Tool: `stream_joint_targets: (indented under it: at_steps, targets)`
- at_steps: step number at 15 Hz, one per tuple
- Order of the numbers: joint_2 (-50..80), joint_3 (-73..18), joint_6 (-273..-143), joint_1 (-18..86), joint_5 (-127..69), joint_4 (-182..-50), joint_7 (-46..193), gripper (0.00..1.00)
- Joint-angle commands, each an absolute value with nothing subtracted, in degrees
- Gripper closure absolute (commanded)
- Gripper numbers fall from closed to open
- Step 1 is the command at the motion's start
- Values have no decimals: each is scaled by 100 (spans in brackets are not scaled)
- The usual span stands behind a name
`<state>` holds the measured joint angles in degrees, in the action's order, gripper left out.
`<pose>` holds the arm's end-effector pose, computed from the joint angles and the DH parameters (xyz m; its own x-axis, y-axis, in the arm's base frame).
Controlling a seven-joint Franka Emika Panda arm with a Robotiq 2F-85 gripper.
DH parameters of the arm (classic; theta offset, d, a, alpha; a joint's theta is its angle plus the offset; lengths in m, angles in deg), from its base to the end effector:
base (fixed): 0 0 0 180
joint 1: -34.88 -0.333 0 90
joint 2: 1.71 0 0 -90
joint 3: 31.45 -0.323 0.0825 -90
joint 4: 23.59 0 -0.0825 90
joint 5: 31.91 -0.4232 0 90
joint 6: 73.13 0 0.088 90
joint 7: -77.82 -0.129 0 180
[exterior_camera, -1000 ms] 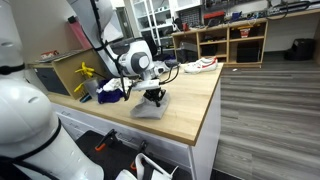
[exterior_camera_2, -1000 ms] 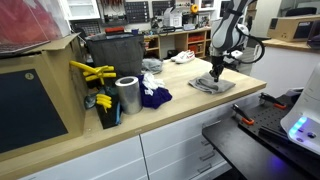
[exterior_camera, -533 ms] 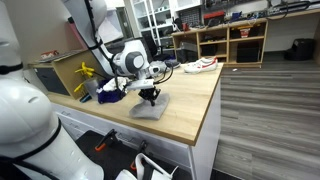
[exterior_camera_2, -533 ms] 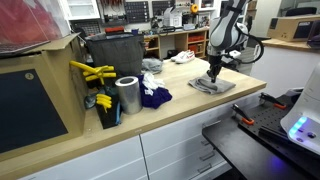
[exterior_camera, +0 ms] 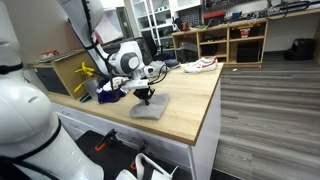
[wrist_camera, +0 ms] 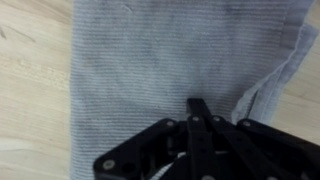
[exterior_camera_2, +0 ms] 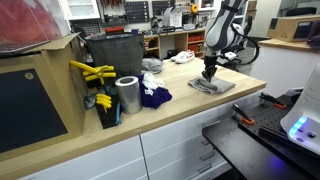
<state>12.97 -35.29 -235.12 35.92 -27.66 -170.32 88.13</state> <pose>0.4632 0.0285 0.1219 0.9562 0.2926 0.0096 0.2926 -0.9562 0.0086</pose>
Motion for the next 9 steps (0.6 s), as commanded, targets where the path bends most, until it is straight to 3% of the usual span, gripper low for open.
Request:
stream_joint_targets:
  at_steps: [1, 9]
  targets:
    - [1235, -3923, -23512, 3660, -3340, -17032, 8978, 100]
    - [1212, -4603, -23509, 3693, -4244, -16783, 9309, 100]
